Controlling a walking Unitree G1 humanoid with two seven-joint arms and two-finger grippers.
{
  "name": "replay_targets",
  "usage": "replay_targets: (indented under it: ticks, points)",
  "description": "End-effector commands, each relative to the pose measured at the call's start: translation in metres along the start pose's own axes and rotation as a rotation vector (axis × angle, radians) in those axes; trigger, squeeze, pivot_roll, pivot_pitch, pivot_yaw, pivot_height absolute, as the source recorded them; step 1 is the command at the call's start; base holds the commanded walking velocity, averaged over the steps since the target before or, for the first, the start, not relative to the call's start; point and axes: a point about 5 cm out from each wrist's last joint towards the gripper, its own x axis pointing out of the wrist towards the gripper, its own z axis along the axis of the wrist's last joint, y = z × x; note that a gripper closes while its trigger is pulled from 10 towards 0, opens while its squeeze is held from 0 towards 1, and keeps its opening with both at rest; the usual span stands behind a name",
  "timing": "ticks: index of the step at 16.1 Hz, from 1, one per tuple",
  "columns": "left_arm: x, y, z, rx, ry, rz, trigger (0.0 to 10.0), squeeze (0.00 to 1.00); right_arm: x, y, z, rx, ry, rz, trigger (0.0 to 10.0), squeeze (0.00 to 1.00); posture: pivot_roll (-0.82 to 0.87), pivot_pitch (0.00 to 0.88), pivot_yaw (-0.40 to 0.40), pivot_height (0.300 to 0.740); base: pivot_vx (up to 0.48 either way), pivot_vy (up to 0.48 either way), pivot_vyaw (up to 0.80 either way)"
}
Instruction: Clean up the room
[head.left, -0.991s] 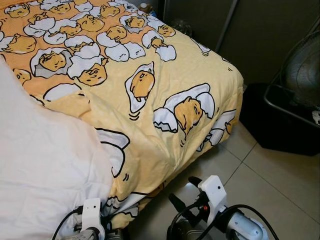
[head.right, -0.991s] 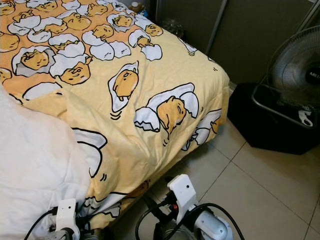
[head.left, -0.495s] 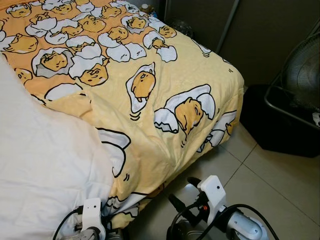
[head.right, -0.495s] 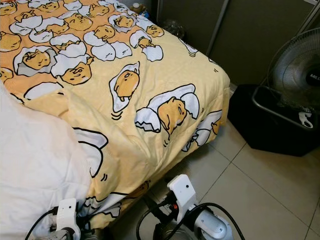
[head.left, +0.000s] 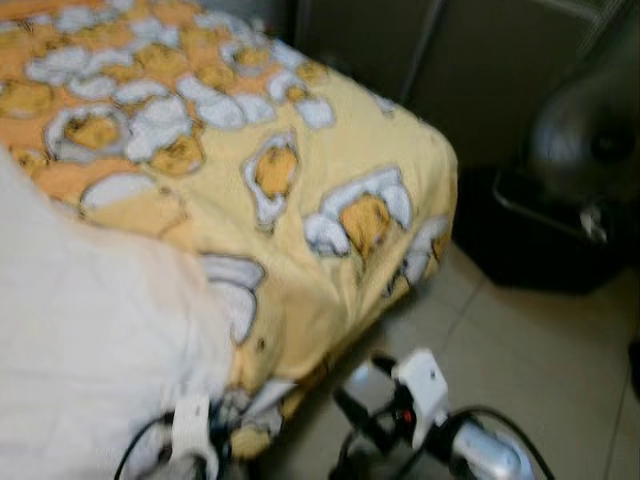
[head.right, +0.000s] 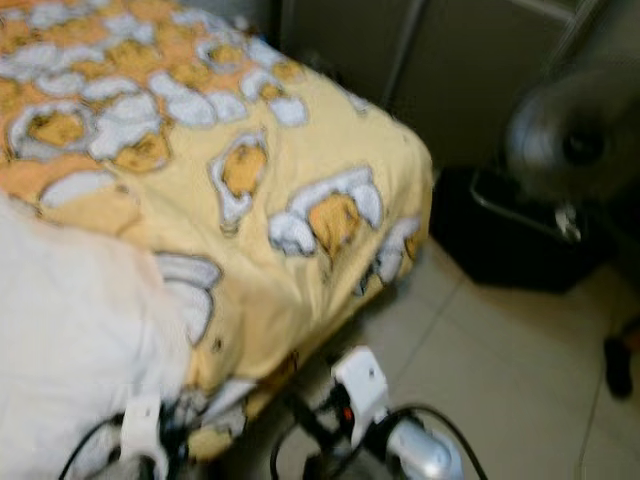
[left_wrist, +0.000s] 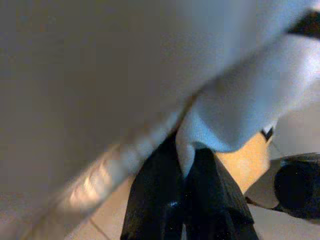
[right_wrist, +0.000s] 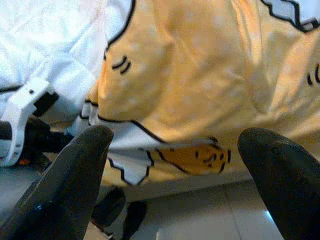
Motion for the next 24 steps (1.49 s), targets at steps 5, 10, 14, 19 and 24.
replay_targets:
  ticks: [5, 10, 14, 19, 24]
  points:
    - [-0.0029, 0.0049, -0.0108, -0.01, 0.036, 0.034, 10.0, 0.0, -0.0015, -0.0048, -0.0004, -0.002, 0.005, -0.008, 10.0, 0.0, -0.12, 0.086, -0.063, 0.698, -0.051, 0.166, 0.0]
    - [-0.0028, 0.0036, -0.0109, 0.001, 0.034, 0.032, 10.0, 0.0, -0.0011, -0.0051, -0.0022, -0.001, 0.01, -0.004, 10.0, 0.0, -0.12, 0.087, -0.065, 0.698, 0.0, 0.427, 0.0]
    - [-0.0025, 0.0007, -0.0114, 0.01, 0.034, 0.022, 10.0, 0.0, -0.0017, -0.0038, -0.004, 0.0, 0.016, 0.001, 10.0, 0.0, -0.12, 0.091, -0.063, 0.698, 0.0, 0.105, 0.0]
    - [-0.0022, 0.0006, -0.0128, 0.019, 0.058, 0.04, 10.0, 0.0, -0.0023, -0.0028, -0.0044, 0.001, 0.017, 0.002, 10.0, 0.0, -0.12, 0.094, -0.064, 0.698, -0.073, 0.0, 0.0]
    - [-0.0013, -0.0009, -0.0108, 0.021, 0.054, 0.04, 10.0, 0.0, -0.0008, -0.0016, -0.0033, 0.002, 0.014, 0.005, 10.0, 0.0, -0.12, 0.09, -0.063, 0.698, -0.468, 0.0, 0.0]
